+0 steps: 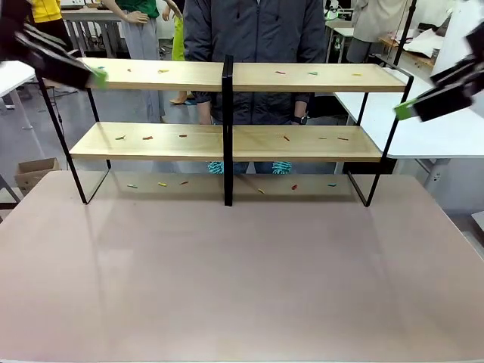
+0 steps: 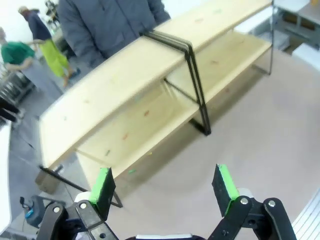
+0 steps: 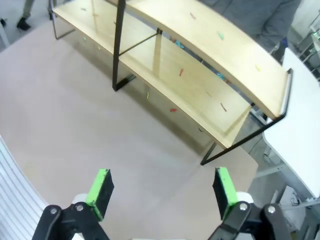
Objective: Clean the shelves.
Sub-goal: Pick up the Duster when the human hands it over.
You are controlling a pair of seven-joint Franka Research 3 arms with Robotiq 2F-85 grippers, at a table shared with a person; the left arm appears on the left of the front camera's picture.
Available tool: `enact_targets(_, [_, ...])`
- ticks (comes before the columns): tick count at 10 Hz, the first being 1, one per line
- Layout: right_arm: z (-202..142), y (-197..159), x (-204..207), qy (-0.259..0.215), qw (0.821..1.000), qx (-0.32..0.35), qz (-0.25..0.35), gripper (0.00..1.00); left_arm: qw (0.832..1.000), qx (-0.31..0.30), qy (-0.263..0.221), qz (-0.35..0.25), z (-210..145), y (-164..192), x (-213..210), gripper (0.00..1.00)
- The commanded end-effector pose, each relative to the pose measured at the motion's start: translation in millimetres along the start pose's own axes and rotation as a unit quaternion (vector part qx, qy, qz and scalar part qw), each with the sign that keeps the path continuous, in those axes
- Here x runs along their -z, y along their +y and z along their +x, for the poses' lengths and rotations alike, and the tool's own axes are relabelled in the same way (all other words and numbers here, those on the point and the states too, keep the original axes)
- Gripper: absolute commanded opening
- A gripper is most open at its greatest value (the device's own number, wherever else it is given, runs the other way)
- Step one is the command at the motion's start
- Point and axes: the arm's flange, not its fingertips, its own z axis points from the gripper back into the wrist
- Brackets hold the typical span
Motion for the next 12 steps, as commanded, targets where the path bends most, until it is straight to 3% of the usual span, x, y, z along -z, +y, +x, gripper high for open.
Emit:
enact_targets(1, [3, -2, 29, 0.011, 1.000, 0.001, 0.002, 1.00, 1.000, 0.006, -0.006, -0.021, -155, -62, -27, 1.00])
enact_targets(2, [3, -2, 29, 0.011, 1.000, 0.001, 0.002, 1.00, 1.000, 0.000, 0.000, 0.000, 0, 0, 0, 1.00])
enact_targets(3, [-1, 1, -5, -0.001, 1.000, 0.000, 0.000, 1.00, 1.000, 0.000, 0.000, 0.000, 0, 0, 0, 1.00])
enact_targets(4, [1, 3, -4, -0.006, 1.000, -0.016, -0.004, 1.00, 1.000, 0.003, -0.013, -0.005, 1, -4, -40, 1.00])
enact_targets(6, [6, 4, 1, -0.001, 1.000, -0.015, -0.005, 1.00, 0.997, -0.058, -0.039, 0.009, 10, -3, -33, 1.00])
enact_targets(10, [8, -2, 9, -0.006, 1.000, -0.013, -0.002, 1.00, 0.981, -0.186, -0.013, 0.049, 13, -4, -13, 1.00])
enact_targets(12, [7, -2, 9, -0.007, 1.000, -0.019, -0.001, 1.00, 0.976, -0.210, 0.005, 0.052, 9, -16, -1, 1.00])
